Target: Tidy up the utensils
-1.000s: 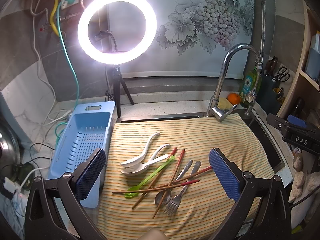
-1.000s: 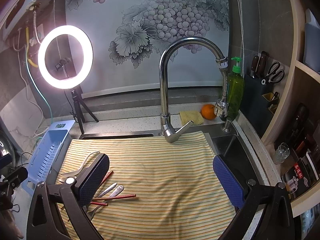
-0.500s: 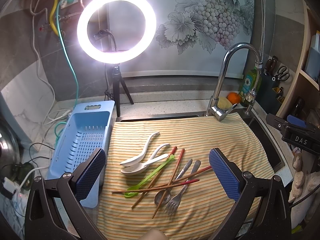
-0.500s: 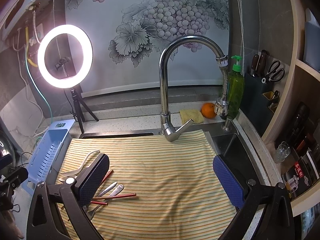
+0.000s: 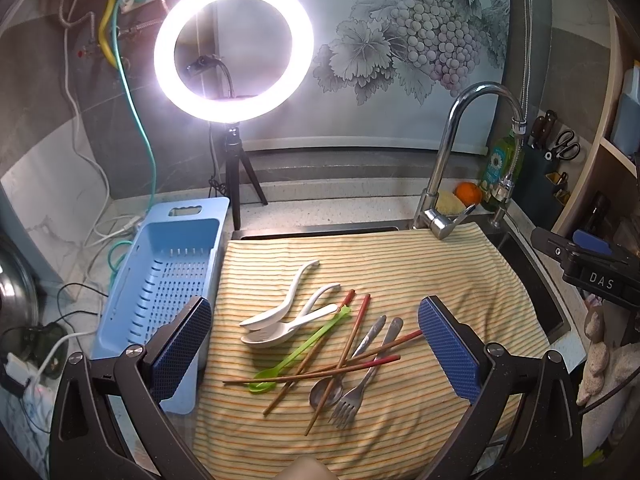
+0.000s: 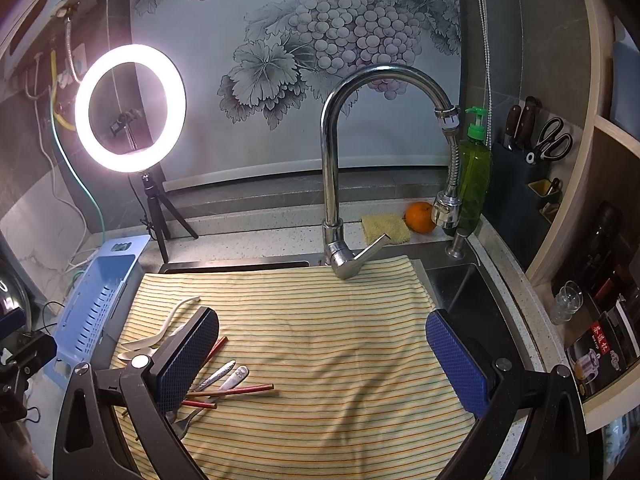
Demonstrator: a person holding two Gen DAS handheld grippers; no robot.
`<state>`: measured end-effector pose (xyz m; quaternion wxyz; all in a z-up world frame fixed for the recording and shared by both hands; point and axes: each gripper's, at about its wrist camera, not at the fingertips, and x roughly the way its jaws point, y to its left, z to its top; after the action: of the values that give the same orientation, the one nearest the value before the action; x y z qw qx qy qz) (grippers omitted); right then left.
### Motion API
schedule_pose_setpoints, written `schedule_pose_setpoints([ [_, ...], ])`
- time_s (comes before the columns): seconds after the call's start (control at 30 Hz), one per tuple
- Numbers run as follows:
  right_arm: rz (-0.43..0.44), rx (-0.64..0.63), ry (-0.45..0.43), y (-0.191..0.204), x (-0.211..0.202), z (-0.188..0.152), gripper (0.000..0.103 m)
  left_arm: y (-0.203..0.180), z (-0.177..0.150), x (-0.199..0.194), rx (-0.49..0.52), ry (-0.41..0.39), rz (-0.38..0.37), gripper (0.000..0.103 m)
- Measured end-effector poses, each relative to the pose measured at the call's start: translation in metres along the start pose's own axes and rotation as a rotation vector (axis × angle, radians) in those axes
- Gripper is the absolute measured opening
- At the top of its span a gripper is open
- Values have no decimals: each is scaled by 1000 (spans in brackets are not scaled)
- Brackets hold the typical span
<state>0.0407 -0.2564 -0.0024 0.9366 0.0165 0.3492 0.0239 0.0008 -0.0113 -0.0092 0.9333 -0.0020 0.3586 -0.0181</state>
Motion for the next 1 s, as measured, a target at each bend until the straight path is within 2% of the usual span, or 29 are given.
schedule_pose_setpoints([
  [0.43, 31, 2, 41, 2, 15, -7, 102, 24, -7, 9, -36, 52, 22, 103],
  [0.63, 81, 11, 93, 2, 31, -17, 102, 47, -17, 16, -76, 89, 43, 102],
  [1.0, 186, 26, 213, 15, 59, -31, 102, 72, -35, 28, -69, 150, 72, 102],
])
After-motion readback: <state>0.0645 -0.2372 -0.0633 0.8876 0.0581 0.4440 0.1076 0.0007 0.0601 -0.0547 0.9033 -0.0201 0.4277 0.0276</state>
